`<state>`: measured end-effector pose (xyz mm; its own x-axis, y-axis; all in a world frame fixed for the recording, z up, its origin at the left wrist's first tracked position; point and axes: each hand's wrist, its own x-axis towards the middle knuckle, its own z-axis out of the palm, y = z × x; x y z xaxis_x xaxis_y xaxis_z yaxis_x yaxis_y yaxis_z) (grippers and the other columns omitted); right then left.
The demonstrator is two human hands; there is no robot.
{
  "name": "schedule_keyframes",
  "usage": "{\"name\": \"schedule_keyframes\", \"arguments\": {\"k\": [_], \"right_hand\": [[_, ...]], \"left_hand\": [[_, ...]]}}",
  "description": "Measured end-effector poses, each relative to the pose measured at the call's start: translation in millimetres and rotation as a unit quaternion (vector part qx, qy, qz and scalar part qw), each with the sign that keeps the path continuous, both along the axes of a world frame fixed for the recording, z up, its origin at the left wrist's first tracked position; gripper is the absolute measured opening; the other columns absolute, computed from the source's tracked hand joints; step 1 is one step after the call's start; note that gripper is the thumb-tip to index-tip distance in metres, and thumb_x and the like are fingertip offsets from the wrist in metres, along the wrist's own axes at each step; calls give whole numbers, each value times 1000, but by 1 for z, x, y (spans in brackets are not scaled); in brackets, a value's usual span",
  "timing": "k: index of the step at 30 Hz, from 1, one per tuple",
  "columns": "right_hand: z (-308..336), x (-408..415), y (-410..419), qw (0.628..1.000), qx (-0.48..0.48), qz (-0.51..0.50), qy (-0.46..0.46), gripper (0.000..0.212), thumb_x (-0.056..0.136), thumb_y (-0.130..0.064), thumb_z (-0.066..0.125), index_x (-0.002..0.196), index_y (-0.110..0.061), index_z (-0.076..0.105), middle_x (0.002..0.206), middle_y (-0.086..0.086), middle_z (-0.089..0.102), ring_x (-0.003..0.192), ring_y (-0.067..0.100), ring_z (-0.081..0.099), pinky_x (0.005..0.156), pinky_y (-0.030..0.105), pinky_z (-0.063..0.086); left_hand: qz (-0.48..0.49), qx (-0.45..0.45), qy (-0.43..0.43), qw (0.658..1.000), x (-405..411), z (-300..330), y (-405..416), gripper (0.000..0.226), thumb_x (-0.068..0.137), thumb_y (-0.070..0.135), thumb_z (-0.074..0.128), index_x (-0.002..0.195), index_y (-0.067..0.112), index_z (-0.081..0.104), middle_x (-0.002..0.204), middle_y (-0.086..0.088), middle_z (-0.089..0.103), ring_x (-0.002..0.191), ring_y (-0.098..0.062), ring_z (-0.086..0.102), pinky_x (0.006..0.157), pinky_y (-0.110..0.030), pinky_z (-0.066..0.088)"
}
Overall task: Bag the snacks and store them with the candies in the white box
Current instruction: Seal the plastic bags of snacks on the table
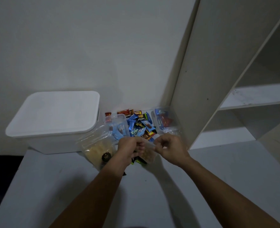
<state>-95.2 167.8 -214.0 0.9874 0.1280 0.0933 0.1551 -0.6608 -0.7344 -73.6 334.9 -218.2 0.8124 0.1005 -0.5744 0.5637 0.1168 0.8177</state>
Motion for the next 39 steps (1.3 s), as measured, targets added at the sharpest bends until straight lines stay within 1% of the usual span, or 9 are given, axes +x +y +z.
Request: {"name": "schedule_keyframes", "arguments": {"k": [7, 14, 16, 19, 22, 26, 31, 34, 39], "right_hand": [[-10, 8, 0, 997, 18, -15, 69, 11, 85, -17, 70, 81, -8, 75, 76, 6, 72, 61, 7, 59, 58, 13, 46], [-11, 14, 8, 994, -19, 21, 103, 23, 91, -17, 62, 69, -24, 61, 68, -6, 58, 62, 8, 51, 65, 29, 45], [-8, 16, 10, 993, -31, 43, 103, 26, 91, -16, 61, 67, -26, 59, 68, -7, 57, 64, 7, 50, 66, 29, 45], [-1, 22, 13, 989, -24, 86, 117, 19, 91, -14, 61, 73, -14, 65, 67, -8, 57, 62, 1, 50, 60, 16, 39], [4, 30, 19, 985, -8, 112, 133, 20, 91, -16, 63, 71, -15, 65, 61, -12, 56, 55, -5, 51, 57, 12, 37], [1, 38, 33, 980, 27, 131, 151, 15, 78, -30, 77, 83, -18, 69, 76, -5, 65, 68, 0, 58, 63, 16, 45], [-13, 45, 61, 977, -69, 145, 142, 8, 85, -13, 69, 92, -10, 72, 85, -3, 65, 83, 12, 61, 73, 28, 52], [-19, 49, 77, 975, -73, 150, 146, 6, 87, -13, 66, 82, -13, 70, 82, -3, 65, 85, 14, 61, 76, 32, 54], [-19, 48, 96, 962, -75, 194, 175, 21, 86, -13, 67, 71, -27, 62, 79, -9, 61, 86, 13, 61, 79, 32, 55]], "left_hand": [[-57, 53, -39, 996, -6, -5, -5, 3, 82, 1, 66, 80, 0, 68, 69, -12, 67, 57, -15, 62, 57, -24, 56], [-79, 131, -70, 986, -2, -17, 5, 8, 83, 8, 63, 75, 9, 66, 73, -8, 65, 67, -17, 63, 66, -32, 56], [-53, 185, -101, 976, -3, -22, 12, 6, 83, 19, 62, 86, 15, 65, 88, -3, 65, 83, -19, 63, 77, -41, 58], [-103, 185, -143, 967, -7, -29, 29, 32, 80, 12, 67, 111, 21, 62, 107, 4, 61, 97, -18, 62, 82, -42, 58], [-132, 190, -160, 960, -15, -35, 43, 19, 79, 2, 68, 95, 12, 74, 88, -5, 72, 78, -18, 67, 70, -32, 57], [-29, 99, -113, 988, -24, -48, 63, 15, 82, -2, 69, 74, 10, 73, 69, -8, 67, 61, -20, 60, 58, -30, 52], [43, 43, -55, 997, -34, -52, 82, 3, 84, 0, 68, 87, -2, 68, 77, -16, 66, 62, -23, 67, 57, -33, 60], [21, 43, -22, 999, -39, -47, 94, 5, 87, 0, 65, 82, 1, 63, 69, -13, 62, 49, -15, 63, 44, -23, 51], [-33, 66, 12, 997, -48, -33, 117, 8, 73, -8, 67, 80, -5, 65, 58, -14, 66, 45, -21, 63, 45, -29, 55]]}}
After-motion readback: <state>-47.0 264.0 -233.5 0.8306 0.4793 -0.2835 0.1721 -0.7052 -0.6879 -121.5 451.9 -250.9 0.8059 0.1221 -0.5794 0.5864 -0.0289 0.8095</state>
